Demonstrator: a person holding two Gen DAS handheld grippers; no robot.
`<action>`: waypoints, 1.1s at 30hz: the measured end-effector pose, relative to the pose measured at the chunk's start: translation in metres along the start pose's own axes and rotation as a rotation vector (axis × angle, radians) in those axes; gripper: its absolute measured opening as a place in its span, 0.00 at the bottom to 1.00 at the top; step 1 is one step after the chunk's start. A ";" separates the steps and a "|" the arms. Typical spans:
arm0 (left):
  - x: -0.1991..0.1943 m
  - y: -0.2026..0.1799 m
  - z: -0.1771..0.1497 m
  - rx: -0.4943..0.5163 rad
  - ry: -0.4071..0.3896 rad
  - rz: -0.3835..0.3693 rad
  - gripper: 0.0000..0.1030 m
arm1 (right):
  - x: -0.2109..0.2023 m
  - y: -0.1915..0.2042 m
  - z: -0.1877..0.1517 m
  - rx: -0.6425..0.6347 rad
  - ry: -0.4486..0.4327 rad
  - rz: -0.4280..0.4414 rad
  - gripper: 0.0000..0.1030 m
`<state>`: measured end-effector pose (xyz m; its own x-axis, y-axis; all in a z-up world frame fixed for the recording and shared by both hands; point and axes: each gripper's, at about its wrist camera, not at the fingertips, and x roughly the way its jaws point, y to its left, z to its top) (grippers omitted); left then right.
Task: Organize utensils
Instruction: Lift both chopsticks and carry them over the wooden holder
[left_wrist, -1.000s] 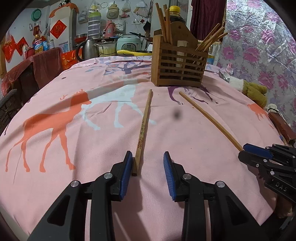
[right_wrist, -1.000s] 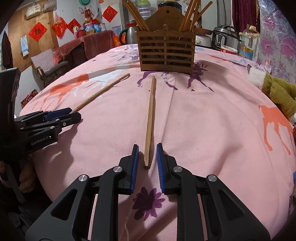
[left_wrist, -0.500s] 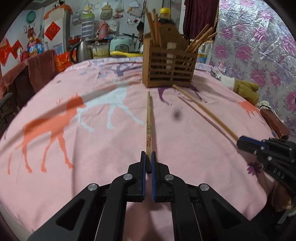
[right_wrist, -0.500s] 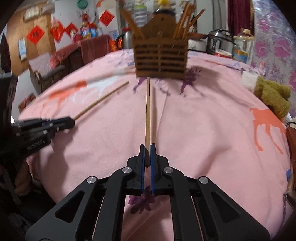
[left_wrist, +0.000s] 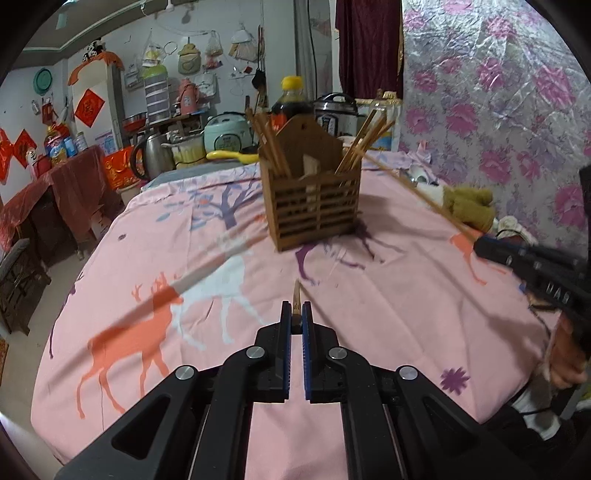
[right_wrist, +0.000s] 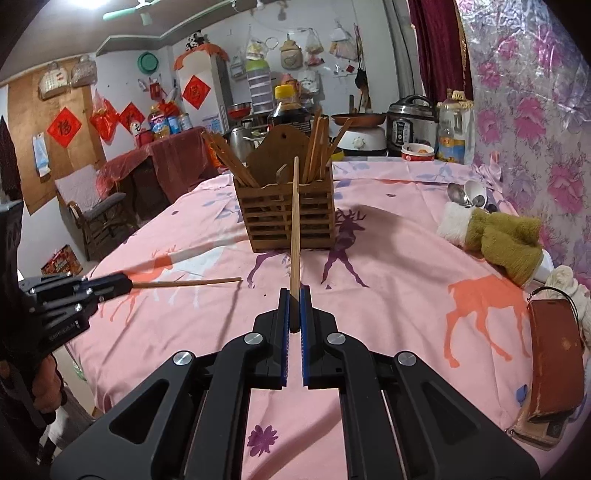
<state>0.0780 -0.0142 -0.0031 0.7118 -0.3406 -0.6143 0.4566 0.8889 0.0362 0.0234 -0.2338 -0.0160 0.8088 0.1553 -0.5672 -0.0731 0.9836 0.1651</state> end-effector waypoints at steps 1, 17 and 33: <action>0.000 0.000 0.003 -0.003 -0.004 -0.005 0.06 | 0.000 0.000 -0.003 0.002 0.009 0.003 0.06; 0.007 -0.002 0.035 0.003 -0.037 -0.006 0.06 | 0.032 -0.012 -0.011 0.011 0.176 -0.020 0.06; 0.019 -0.005 0.116 0.024 -0.094 -0.073 0.06 | 0.033 -0.002 0.108 0.013 -0.046 0.000 0.06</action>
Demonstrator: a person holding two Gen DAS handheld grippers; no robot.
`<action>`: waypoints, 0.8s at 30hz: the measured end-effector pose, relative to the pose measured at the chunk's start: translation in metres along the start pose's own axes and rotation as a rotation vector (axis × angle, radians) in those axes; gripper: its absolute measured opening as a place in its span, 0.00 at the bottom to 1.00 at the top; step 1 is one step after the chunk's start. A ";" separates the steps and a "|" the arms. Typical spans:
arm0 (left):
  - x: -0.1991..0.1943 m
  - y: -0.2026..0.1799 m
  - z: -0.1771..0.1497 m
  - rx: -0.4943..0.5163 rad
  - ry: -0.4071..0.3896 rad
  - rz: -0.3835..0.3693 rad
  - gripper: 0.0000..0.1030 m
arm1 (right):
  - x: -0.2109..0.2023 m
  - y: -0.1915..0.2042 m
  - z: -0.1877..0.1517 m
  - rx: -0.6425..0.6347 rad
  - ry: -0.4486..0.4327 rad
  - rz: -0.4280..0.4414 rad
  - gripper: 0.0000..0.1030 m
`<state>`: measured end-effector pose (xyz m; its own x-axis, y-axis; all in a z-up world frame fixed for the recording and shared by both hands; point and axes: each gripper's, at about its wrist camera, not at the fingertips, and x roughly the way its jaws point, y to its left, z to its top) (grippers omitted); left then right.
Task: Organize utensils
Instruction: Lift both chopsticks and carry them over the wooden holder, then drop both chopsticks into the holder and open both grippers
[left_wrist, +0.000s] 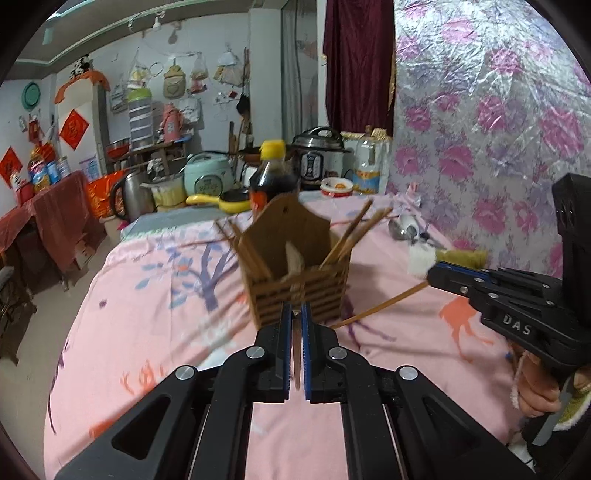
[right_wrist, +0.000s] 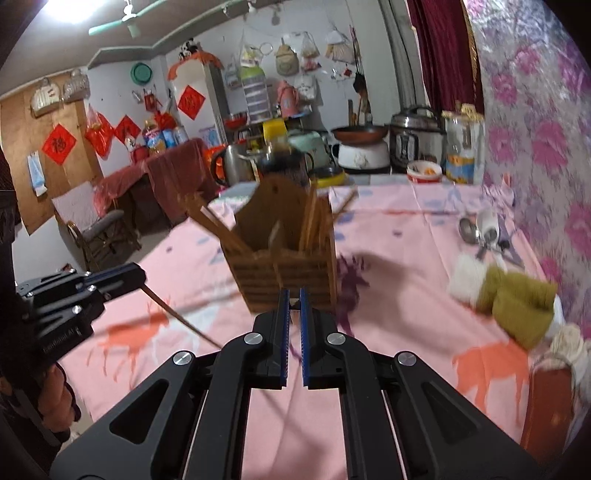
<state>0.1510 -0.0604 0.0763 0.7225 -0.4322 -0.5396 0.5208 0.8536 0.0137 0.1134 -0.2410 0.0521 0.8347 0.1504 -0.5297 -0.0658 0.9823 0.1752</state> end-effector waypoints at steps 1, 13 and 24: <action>0.000 0.000 0.007 0.003 -0.005 -0.010 0.05 | -0.001 0.002 0.008 -0.008 -0.013 -0.001 0.06; -0.031 0.004 0.110 0.023 -0.176 -0.030 0.06 | -0.033 0.016 0.090 -0.076 -0.137 0.043 0.06; 0.040 0.010 0.109 0.025 -0.163 0.096 0.06 | 0.019 0.015 0.099 -0.075 -0.099 -0.008 0.06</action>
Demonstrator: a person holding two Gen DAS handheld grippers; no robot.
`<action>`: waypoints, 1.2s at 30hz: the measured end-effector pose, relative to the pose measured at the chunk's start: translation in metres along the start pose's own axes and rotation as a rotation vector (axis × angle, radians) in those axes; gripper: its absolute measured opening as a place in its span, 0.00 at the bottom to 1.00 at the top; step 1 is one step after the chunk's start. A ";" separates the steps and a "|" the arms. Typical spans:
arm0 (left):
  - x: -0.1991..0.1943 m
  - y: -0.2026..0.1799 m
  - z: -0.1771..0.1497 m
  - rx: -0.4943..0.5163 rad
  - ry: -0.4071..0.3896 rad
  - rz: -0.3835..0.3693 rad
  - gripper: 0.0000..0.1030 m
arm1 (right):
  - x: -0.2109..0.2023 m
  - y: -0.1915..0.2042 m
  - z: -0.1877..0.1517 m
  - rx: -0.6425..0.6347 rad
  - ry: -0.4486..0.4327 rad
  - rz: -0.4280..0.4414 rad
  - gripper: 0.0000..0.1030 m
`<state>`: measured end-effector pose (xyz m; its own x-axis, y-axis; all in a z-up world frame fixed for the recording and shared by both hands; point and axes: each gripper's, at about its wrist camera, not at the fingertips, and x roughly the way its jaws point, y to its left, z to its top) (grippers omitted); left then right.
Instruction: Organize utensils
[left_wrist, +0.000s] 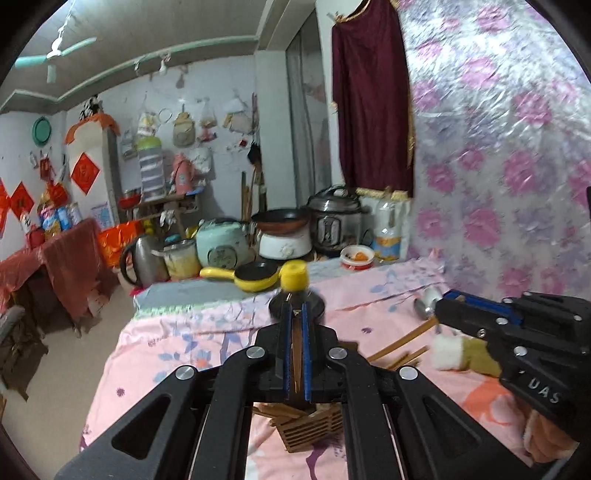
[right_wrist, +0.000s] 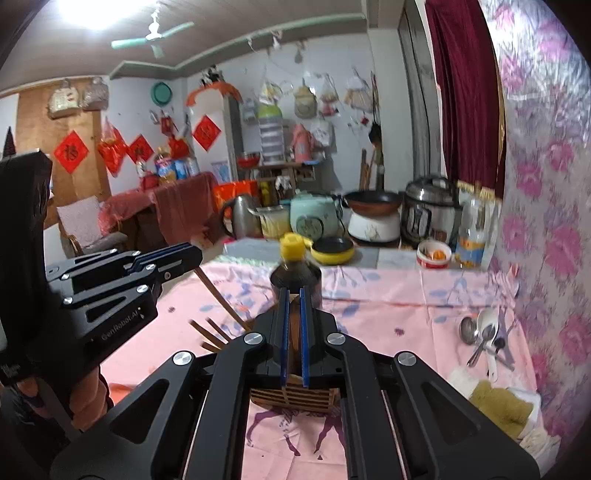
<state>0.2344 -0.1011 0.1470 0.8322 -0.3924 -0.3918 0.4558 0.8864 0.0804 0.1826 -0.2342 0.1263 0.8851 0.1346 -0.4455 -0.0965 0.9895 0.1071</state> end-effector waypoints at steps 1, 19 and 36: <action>0.011 0.001 -0.007 0.000 0.014 0.013 0.06 | 0.010 -0.001 -0.004 0.001 0.019 -0.012 0.06; -0.060 0.031 -0.045 -0.191 -0.033 0.125 0.95 | -0.060 -0.006 -0.033 0.106 -0.121 -0.156 0.52; -0.230 -0.055 -0.131 -0.056 -0.168 0.309 0.95 | -0.198 0.031 -0.121 0.129 -0.217 -0.296 0.86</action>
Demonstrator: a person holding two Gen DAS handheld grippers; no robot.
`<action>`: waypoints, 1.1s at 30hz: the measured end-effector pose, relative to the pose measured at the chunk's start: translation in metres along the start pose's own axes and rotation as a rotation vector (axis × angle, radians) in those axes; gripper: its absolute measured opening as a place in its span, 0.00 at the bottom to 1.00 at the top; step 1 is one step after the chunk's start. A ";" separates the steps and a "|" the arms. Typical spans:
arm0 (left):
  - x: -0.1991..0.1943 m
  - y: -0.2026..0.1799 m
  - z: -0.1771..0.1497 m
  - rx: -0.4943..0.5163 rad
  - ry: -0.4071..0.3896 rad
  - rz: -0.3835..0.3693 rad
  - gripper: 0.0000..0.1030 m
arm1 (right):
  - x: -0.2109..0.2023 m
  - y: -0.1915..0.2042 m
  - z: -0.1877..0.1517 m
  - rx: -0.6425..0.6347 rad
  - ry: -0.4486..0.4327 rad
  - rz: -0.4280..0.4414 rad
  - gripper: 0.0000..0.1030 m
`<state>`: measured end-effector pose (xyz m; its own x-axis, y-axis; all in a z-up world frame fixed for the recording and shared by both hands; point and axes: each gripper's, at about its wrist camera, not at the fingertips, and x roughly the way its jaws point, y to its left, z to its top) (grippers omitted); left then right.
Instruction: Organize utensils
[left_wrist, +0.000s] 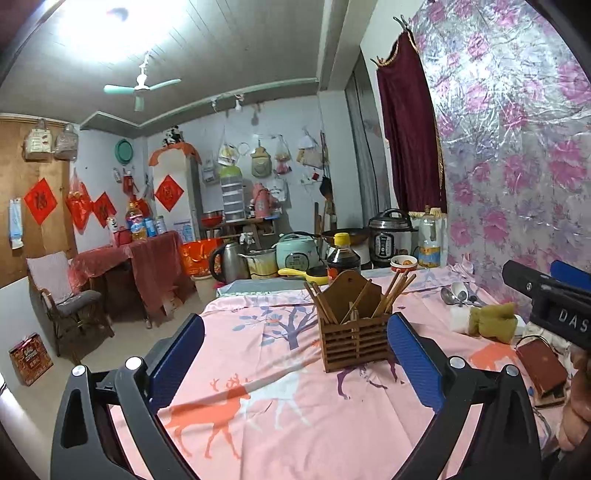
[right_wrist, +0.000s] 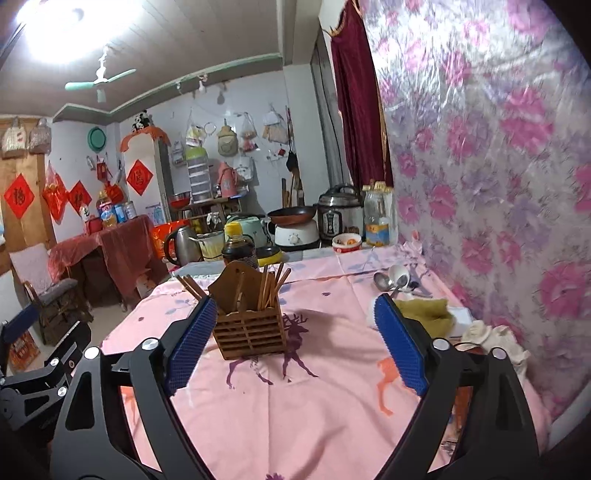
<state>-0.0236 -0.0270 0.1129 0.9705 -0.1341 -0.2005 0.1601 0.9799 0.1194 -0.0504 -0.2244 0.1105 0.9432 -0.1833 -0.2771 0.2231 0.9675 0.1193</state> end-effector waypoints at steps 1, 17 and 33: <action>-0.004 0.001 -0.001 -0.007 0.001 0.001 0.95 | -0.006 0.002 -0.003 -0.005 -0.008 -0.014 0.86; 0.024 0.027 -0.028 -0.090 0.122 0.040 0.95 | 0.025 0.030 -0.038 -0.030 0.112 0.010 0.87; 0.023 0.013 -0.032 -0.051 0.115 0.029 0.95 | 0.025 0.033 -0.040 -0.042 0.111 0.012 0.87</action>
<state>-0.0047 -0.0127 0.0791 0.9471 -0.0907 -0.3078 0.1202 0.9897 0.0780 -0.0295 -0.1902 0.0690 0.9122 -0.1539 -0.3799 0.1995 0.9763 0.0836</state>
